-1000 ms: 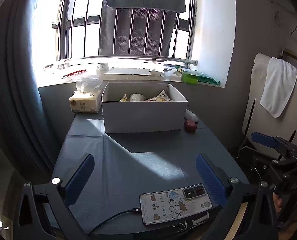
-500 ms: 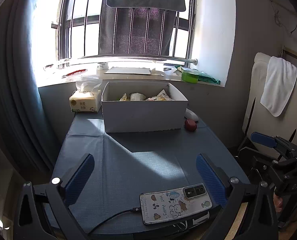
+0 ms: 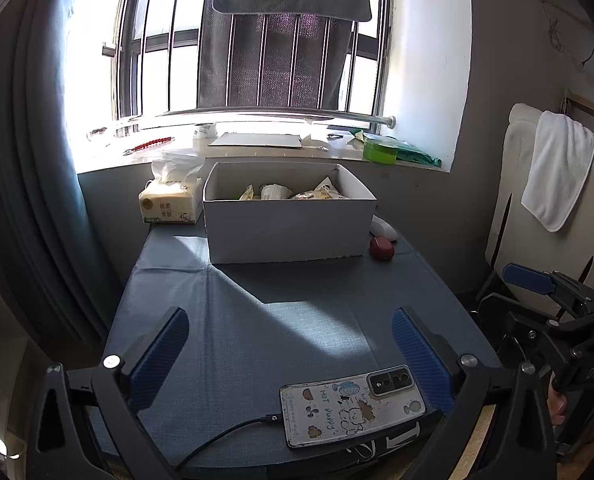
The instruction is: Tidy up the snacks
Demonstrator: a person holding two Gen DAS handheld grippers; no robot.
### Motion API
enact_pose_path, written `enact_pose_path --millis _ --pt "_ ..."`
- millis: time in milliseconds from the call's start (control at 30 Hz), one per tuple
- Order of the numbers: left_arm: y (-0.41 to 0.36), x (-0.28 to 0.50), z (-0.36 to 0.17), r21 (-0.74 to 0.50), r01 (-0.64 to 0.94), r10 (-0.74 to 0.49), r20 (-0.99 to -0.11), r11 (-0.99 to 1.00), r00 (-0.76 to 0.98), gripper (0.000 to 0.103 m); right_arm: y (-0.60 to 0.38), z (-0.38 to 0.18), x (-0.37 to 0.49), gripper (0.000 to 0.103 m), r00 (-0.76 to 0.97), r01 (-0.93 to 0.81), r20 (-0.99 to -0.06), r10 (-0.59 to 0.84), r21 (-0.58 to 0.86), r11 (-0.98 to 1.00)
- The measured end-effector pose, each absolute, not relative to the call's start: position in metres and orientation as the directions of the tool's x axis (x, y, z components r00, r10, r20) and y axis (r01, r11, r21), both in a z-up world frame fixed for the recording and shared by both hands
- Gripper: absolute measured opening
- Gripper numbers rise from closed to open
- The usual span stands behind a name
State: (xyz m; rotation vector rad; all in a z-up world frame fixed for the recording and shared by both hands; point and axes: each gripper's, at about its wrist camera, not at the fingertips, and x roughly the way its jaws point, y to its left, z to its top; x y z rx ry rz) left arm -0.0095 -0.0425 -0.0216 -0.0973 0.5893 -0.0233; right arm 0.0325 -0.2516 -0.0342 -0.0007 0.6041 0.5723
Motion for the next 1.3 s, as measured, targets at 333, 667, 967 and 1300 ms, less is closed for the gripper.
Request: enact_pose_path --millis 333,667,967,1300 --pt "-0.0430 -0.0091 -0.0221 -0.096 -0.005 -0.049 -0.557 0.995 0.829 0.103 -0.2514 -0.0333 0.0323 0.103 0.671 -0.511 -0.537 0.511 0.164 0.844" --pt "-0.0439 -0.0104 -0.0224 -0.095 -0.005 -0.049 -0.558 0.995 0.829 0.103 -0.2511 -0.0324 0.0322 0.103 0.671 -0.514 -0.536 0.513 0.163 0.842" --pt "-0.0438 -0.0094 -0.0228 -0.093 -0.002 -0.050 -0.561 0.996 0.826 0.103 -0.2512 -0.0332 0.0325 0.103 0.669 -0.513 -0.538 0.513 0.165 0.842" --pt "-0.0437 -0.0083 -0.0242 -0.094 -0.004 -0.050 -0.564 0.996 0.824 0.103 -0.2508 -0.0341 0.0326 0.103 0.664 -0.518 -0.539 0.518 0.168 0.839"
